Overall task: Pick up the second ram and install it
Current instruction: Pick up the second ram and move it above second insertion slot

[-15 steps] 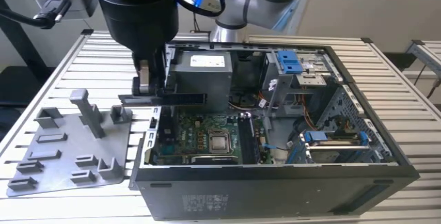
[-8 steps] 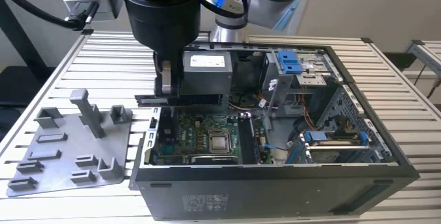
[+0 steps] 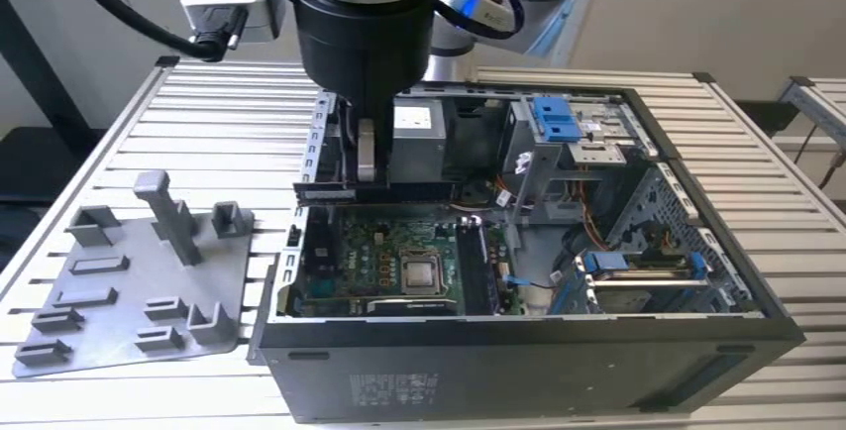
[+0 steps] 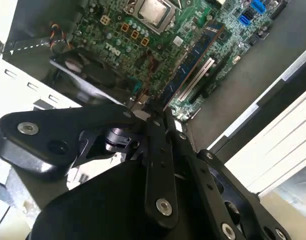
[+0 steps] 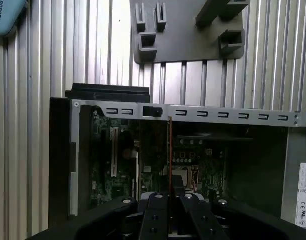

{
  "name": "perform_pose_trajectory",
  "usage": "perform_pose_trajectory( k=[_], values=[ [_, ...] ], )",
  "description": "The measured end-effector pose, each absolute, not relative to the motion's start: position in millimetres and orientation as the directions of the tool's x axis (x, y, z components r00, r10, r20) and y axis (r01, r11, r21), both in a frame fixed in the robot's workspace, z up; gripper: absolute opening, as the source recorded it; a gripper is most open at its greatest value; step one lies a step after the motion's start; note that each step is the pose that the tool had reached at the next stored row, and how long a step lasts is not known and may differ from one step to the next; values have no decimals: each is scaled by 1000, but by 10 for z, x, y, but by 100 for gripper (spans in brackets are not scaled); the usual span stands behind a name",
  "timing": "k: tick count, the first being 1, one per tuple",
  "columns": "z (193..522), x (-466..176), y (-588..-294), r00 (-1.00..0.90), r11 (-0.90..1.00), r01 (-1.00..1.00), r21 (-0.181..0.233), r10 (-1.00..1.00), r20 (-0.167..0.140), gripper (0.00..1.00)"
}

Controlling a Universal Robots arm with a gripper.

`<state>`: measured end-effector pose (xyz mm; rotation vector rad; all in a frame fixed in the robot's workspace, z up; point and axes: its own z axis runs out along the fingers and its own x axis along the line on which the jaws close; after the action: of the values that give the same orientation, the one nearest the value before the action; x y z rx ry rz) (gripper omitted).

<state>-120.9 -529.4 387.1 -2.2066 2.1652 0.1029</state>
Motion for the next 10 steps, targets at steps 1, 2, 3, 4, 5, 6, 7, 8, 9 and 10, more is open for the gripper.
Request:
perform_pose_trajectory(
  k=[1, 2, 3, 4, 5, 6, 7, 8, 9, 10],
  values=[
    [3869, -1179, -5294, 17, -18, -1000, 12, -997, -81, 14],
    [3867, -1146, -5294, 16, -17, -1000, 12, -997, -81, 14],
    [3865, -1116, -5294, 14, -15, -1000, 12, -997, -81, 14],
    [3863, -1090, -5294, 13, -14, -1000, 12, -997, -81, 14],
    [3860, -1063, -5294, 11, -12, -1000, 12, -997, -81, 14],
    [3857, -1038, -5294, 8, -9, -1000, 12, -997, -81, 14],
    [3855, -1018, -5294, 4, -5, -1000, 12, -997, -81, 14],
    [3851, -1003, -5294, 0, -1, -1000, 12, -997, -81, 14],
    [3847, -990, -5294, -6, 5, -1000, 12, -997, -81, 14],
    [3844, -979, -5294, -12, 12, -1000, 12, -997, -81, 14]
  ],
)
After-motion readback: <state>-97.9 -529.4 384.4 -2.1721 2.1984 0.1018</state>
